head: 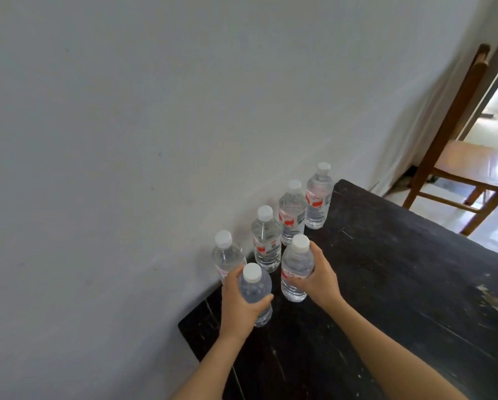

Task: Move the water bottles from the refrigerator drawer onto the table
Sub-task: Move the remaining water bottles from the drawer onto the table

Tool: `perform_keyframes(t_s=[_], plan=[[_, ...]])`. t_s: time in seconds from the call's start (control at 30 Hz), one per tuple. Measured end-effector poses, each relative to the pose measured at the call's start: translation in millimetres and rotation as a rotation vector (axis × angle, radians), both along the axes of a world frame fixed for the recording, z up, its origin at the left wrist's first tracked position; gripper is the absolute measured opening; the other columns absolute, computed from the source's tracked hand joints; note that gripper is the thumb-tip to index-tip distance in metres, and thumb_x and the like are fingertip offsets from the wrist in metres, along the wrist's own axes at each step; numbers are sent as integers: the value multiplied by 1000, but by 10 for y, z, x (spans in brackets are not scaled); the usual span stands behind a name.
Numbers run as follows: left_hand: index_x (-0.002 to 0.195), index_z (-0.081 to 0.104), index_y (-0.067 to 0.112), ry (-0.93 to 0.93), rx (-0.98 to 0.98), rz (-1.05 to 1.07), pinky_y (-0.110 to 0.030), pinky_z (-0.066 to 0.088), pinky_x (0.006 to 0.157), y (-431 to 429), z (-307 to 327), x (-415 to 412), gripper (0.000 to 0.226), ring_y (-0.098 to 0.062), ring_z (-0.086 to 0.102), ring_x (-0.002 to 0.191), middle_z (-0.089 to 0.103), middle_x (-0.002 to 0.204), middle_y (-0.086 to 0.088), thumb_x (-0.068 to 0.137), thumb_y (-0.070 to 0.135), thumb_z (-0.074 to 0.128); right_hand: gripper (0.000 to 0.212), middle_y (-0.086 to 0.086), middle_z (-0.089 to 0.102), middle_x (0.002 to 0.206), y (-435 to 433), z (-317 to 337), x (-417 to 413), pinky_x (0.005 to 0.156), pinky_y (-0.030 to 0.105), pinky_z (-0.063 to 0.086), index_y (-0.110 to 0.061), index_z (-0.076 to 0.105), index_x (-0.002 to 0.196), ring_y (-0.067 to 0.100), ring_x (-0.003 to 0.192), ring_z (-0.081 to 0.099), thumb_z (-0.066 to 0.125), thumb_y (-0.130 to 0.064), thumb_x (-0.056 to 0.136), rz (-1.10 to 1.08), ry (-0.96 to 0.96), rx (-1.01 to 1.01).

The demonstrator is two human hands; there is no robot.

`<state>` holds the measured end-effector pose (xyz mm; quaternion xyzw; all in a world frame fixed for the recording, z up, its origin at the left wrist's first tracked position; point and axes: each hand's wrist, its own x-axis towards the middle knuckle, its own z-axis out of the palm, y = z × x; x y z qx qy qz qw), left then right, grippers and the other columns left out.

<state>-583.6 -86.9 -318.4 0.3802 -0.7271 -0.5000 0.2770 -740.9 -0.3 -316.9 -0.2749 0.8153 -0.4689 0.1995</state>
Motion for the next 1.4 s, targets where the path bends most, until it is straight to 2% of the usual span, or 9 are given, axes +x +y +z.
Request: perform_keyframes(t_s=[0.17,0.3,0.5,0.63,0.7,0.87,1.0,1.17,1.4], plan=[[105,38,42,-18,14,-24,-15,39,89,-11,9,-31,71,-5,50,108,50,114,11,58,15,85,85,-2,55,123,-119,-42,84,91,32,46,-23,37,132,17,114,53,85,-29,61,-31,20,23],[114,36,33,-18,32,-27,-26,39,97,13,46,-21,74,-10,46,114,47,122,4,60,16,84,87,-1,52,127,-71,-44,88,95,35,45,-22,34,132,19,117,51,85,-27,61,-43,7,41],[116,35,31,-24,23,-34,-33,41,101,10,84,-15,75,-13,47,115,48,121,4,61,14,83,101,1,46,138,-59,31,141,101,46,43,-30,16,141,24,126,46,80,-39,64,-52,31,188],[122,38,25,-28,-2,-49,-37,41,103,16,80,-33,74,-16,46,120,48,126,0,62,17,83,112,3,31,149,139,37,299,108,44,33,-25,-2,147,22,137,30,76,-44,69,-107,118,241],[123,39,24,-23,-30,-51,-37,40,103,21,72,-25,74,-16,46,121,49,126,1,63,17,82,109,5,28,150,306,-18,379,106,41,35,-24,-4,147,21,136,30,74,-43,72,-137,124,230],[126,41,25,-19,-124,-26,-30,35,103,14,93,42,79,-9,40,119,45,123,11,60,19,84,100,8,34,144,719,-81,436,99,39,43,-26,-2,147,22,130,39,69,-40,78,-159,115,210],[132,39,19,-99,-146,14,-38,38,105,61,1,262,86,-18,41,124,46,131,-2,60,26,84,86,8,34,143,950,-50,400,93,36,47,-25,4,147,20,122,46,60,-42,85,-145,163,266],[135,35,19,-204,-132,12,-42,37,107,64,-89,594,82,-20,39,129,42,138,-3,67,36,78,76,9,32,144,1122,-7,426,94,34,46,-23,5,147,22,122,46,50,-45,90,-94,252,372],[137,33,9,-258,-140,-35,-39,37,105,-238,-99,841,67,-27,42,126,41,137,-14,83,31,65,72,11,31,144,1290,102,660,100,37,43,-21,10,147,25,126,41,46,-48,90,-191,308,477]])
